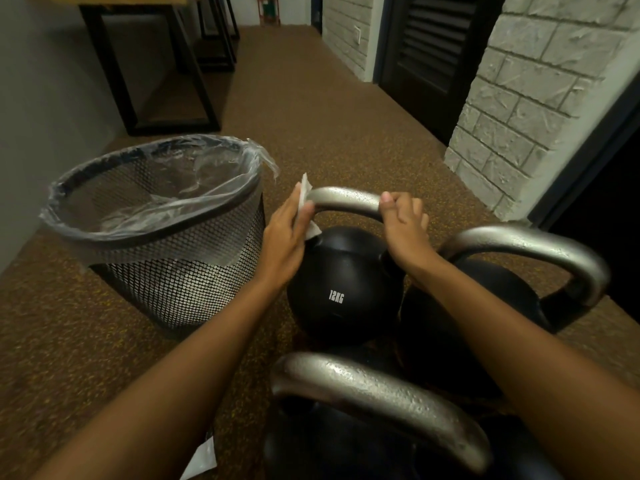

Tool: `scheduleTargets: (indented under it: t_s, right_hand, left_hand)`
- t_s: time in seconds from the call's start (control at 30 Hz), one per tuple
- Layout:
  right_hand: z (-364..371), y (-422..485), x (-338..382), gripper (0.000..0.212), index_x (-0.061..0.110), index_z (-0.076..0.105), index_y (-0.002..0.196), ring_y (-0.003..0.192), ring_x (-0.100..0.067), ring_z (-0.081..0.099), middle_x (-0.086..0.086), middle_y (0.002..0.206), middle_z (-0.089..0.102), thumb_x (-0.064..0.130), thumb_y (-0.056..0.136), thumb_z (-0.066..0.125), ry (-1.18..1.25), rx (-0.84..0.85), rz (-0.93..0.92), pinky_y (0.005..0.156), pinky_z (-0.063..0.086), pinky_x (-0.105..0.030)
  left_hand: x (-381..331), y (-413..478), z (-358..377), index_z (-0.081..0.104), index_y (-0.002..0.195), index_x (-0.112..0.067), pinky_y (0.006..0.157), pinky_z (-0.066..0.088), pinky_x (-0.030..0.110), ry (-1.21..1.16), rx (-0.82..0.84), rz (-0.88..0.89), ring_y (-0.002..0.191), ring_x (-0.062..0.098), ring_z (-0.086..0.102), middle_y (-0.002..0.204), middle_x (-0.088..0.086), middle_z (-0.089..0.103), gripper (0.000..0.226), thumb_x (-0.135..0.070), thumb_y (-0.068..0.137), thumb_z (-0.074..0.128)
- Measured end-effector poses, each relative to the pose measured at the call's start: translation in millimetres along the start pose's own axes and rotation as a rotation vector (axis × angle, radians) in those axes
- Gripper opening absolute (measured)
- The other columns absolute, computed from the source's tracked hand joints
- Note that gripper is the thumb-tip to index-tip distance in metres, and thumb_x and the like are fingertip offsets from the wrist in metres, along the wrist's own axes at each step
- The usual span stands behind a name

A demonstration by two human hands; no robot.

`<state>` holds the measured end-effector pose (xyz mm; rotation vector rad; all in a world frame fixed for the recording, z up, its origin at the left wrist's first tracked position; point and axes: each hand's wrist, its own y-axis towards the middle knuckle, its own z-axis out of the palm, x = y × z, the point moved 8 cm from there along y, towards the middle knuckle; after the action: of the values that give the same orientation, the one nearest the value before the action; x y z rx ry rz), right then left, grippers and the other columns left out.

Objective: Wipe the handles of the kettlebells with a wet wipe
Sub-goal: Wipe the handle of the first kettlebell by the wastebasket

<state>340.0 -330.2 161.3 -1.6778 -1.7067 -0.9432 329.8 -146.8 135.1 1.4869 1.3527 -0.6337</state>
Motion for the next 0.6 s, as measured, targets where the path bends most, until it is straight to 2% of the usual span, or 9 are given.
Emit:
scheduleTargets:
  t_s: [0.1,0.27,0.33,0.4,0.53,0.6]
  right_hand:
    - [0.1,0.3,-0.3,0.038,0.015,0.043,0.124,0.127,-0.024,0.028,-0.007,0.133,0.034,0.038,0.101,0.023,-0.011,-0.011,0.006,0.11,0.019,-0.04]
    - [-0.2,1.8,-1.9,0.039,0.014,0.043,0.124,0.127,-0.025,0.029,-0.007,0.133,0.034,0.038,0.101,0.023,-0.015,-0.018,0.004,0.111,0.02,-0.044]
    - [0.3,2.4,-2.5,0.039,0.015,0.044,0.124,0.126,-0.026,0.029,-0.007,0.133,0.034,0.038,0.101,0.023,-0.016,-0.025,0.002,0.111,0.02,-0.045]
    - [0.9,2.9,-5.2,0.039,0.016,0.044,0.124,0.126,-0.025,0.029,-0.007,0.133,0.034,0.039,0.101,0.023,-0.011,-0.026,0.008,0.111,0.02,-0.045]
    - [2.8,1.7,-2.1,0.039,0.016,0.044,0.124,0.126,-0.025,0.029,-0.006,0.132,0.034,0.04,0.101,0.022,-0.001,-0.008,-0.008,0.111,0.02,-0.047]
    - [1.5,2.1,-2.5,0.038,0.017,0.044,0.123,0.126,-0.025,0.029,-0.006,0.132,0.034,0.04,0.101,0.022,0.0,-0.004,-0.008,0.111,0.019,-0.047]
  left_hand:
    - [12.3,1.3,-0.8,0.04,0.139,-0.024,0.103,0.034,0.026,-0.213,-0.088,-0.172,0.127,0.012,0.044,0.138,0.0,0.049,0.047,-0.044,0.1,0.024]
    - [24.7,21.3,4.0,0.053,0.127,-0.014,0.081,0.037,0.021,-0.253,-0.052,-0.397,0.1,0.01,0.052,0.105,-0.001,0.058,0.043,-0.034,0.102,0.024]
    - [18.2,30.8,4.8,0.059,0.114,-0.016,0.075,0.041,0.022,-0.229,-0.048,-0.362,0.094,0.012,0.055,0.091,-0.004,0.059,0.041,-0.035,0.102,0.024]
    - [10.9,38.8,7.4,0.061,0.099,-0.021,0.082,0.044,0.028,-0.155,-0.053,-0.277,0.094,0.016,0.058,0.09,-0.002,0.061,0.041,-0.038,0.102,0.024]
    - [14.1,38.7,3.4,0.061,0.106,-0.019,0.088,0.042,0.029,-0.127,-0.112,-0.228,0.096,0.014,0.058,0.095,-0.001,0.062,0.046,-0.041,0.101,0.022]
    - [24.0,40.4,5.7,0.06,0.099,-0.022,0.086,0.04,0.028,-0.164,-0.093,-0.287,0.094,0.013,0.057,0.091,-0.003,0.062,0.04,-0.037,0.101,0.024]
